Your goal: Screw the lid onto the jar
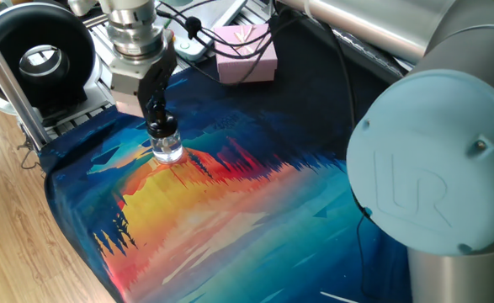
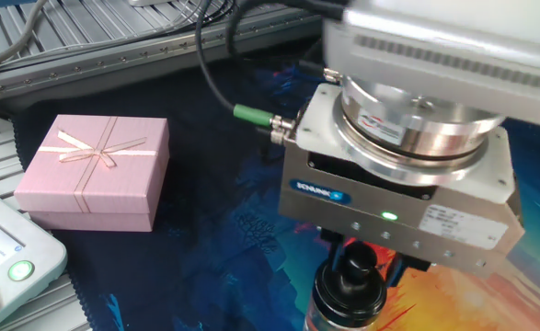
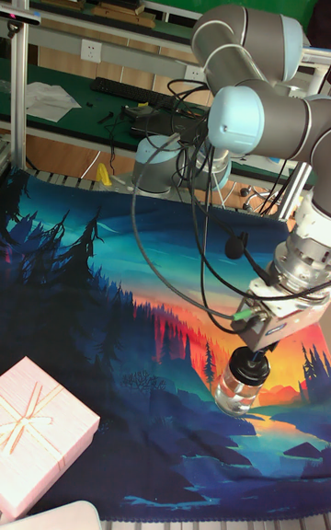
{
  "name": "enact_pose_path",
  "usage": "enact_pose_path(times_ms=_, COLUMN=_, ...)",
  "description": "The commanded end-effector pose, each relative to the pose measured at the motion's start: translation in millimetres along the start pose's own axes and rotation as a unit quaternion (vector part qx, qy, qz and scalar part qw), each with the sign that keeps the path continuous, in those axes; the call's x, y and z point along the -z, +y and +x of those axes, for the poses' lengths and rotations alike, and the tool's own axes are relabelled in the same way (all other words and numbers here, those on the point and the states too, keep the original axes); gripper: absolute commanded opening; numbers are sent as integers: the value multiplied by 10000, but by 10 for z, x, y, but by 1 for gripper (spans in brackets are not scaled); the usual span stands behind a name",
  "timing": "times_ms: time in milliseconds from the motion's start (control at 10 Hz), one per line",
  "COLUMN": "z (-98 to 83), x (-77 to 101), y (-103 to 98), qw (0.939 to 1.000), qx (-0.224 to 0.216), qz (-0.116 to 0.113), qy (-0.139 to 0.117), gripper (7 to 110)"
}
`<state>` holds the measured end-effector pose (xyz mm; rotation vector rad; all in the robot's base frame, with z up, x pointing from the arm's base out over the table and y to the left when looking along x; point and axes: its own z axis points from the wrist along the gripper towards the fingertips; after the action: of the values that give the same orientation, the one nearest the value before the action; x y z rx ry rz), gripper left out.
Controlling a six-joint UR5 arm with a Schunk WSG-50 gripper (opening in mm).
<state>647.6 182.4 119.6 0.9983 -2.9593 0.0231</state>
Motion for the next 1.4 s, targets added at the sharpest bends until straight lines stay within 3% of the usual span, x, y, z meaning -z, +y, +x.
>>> enact_pose_path(times_ms=0, z=-57, x=2, y=111, qw=9948, qx=1005, qz=-42, qy=-185, gripper=44)
enact_pose_path(times_ms=100, z=-89, x=-6, y=91, qw=9935, qx=1095, qz=104, qy=-280, gripper=44)
enact_pose_path(times_ms=600, z=-126, x=-36, y=24, qw=9812, qx=1847, qz=289, qy=-484, gripper=44)
enact_pose_path(times_ms=800, z=-119, x=-98, y=-11, qw=9763, qx=2054, qz=226, qy=-644, gripper=44)
enact_pose_path(times_ms=1300, z=-72, x=-61, y=-18, qw=9725, qx=2215, qz=188, qy=-698, gripper=44)
